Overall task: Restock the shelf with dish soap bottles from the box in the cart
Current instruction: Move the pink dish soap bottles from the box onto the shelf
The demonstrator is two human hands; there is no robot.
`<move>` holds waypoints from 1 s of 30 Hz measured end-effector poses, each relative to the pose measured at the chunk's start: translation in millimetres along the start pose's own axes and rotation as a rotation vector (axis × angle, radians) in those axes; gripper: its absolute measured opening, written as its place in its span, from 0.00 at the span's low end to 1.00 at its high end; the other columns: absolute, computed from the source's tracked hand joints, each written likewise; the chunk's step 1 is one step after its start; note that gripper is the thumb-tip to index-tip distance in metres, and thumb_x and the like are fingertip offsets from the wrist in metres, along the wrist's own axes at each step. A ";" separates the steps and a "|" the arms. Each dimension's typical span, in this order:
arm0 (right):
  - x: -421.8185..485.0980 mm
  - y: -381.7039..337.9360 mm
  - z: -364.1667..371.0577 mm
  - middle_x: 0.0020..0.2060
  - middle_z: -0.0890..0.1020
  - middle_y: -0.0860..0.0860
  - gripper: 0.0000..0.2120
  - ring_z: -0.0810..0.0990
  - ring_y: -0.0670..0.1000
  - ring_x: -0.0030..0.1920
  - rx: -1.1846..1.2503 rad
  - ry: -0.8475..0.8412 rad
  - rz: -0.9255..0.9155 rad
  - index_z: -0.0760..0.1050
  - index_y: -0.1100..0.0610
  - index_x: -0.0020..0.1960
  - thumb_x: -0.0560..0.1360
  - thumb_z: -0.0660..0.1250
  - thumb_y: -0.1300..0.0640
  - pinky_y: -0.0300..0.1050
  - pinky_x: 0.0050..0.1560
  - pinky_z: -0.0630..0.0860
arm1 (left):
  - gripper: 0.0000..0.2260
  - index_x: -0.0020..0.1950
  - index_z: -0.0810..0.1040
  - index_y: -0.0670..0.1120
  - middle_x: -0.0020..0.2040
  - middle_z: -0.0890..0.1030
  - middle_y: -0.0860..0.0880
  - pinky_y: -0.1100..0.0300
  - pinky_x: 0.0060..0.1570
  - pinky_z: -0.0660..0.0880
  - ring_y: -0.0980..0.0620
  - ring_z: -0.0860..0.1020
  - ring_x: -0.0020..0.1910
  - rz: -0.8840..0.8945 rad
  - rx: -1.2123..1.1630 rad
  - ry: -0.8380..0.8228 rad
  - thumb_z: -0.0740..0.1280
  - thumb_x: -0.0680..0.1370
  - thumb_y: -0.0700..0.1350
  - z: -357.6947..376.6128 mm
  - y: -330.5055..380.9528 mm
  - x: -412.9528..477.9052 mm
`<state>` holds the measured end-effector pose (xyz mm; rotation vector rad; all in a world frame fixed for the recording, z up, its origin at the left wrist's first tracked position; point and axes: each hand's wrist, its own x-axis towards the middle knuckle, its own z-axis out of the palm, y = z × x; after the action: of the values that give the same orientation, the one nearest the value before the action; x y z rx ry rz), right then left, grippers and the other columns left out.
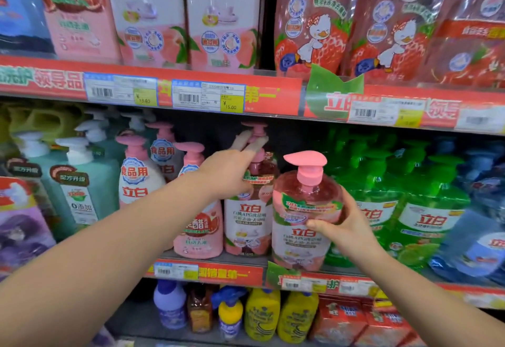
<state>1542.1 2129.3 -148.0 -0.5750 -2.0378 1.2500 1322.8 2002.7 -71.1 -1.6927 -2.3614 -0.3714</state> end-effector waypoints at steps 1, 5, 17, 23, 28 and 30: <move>1.2 0.1 -0.6 0.50 0.82 0.42 0.33 0.82 0.38 0.50 0.011 -0.008 0.015 0.68 0.36 0.56 0.61 0.80 0.61 0.31 0.45 0.78 | 0.46 0.75 0.47 0.57 0.78 0.46 0.49 0.58 0.42 0.70 0.40 0.78 0.53 -0.006 -0.012 0.000 0.73 0.66 0.45 0.1 0.3 0.1; 6.7 -1.8 -4.8 0.54 0.82 0.43 0.36 0.82 0.41 0.53 0.092 -0.057 0.081 0.67 0.38 0.59 0.56 0.78 0.53 0.40 0.52 0.79 | 0.46 0.75 0.48 0.57 0.77 0.46 0.50 0.54 0.49 0.72 0.38 0.74 0.60 -0.040 -0.051 0.018 0.73 0.65 0.47 3.0 4.2 0.7; 31.4 -51.7 -15.0 0.56 0.78 0.54 0.45 0.80 0.52 0.52 -0.491 -0.121 0.202 0.64 0.56 0.66 0.55 0.82 0.57 0.50 0.54 0.78 | 0.43 0.76 0.48 0.54 0.77 0.45 0.46 0.50 0.51 0.74 0.37 0.77 0.57 -0.082 -0.010 0.029 0.71 0.69 0.43 1.9 10.0 2.0; 36.4 -80.0 -14.6 0.56 0.75 0.52 0.47 0.73 0.55 0.59 -1.194 -0.236 0.020 0.65 0.53 0.66 0.55 0.76 0.34 0.49 0.57 0.72 | 0.44 0.76 0.47 0.54 0.77 0.45 0.46 0.49 0.51 0.76 0.38 0.77 0.56 -0.073 -0.004 0.023 0.72 0.69 0.43 2.5 9.9 2.2; 45.5 -77.0 -18.4 0.60 0.76 0.52 0.43 0.71 0.56 0.63 -1.347 -0.243 -0.071 0.67 0.54 0.62 0.56 0.72 0.30 0.52 0.62 0.64 | 0.44 0.76 0.47 0.54 0.77 0.45 0.47 0.50 0.47 0.75 0.39 0.77 0.54 -0.061 0.000 0.021 0.72 0.69 0.44 2.2 8.5 1.9; 46.6 -73.8 -19.7 0.60 0.75 0.52 0.42 0.70 0.55 0.63 -1.303 -0.215 -0.069 0.68 0.54 0.61 0.56 0.72 0.30 0.53 0.63 0.63 | 0.44 0.76 0.47 0.54 0.77 0.46 0.47 0.50 0.47 0.76 0.39 0.77 0.55 -0.051 -0.001 0.023 0.72 0.68 0.44 1.1 6.8 1.8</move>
<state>1523.1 2139.4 -61.2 -0.9151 -2.8513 -0.2502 1328.6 2006.8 -71.0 -1.6220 -2.3923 -0.3987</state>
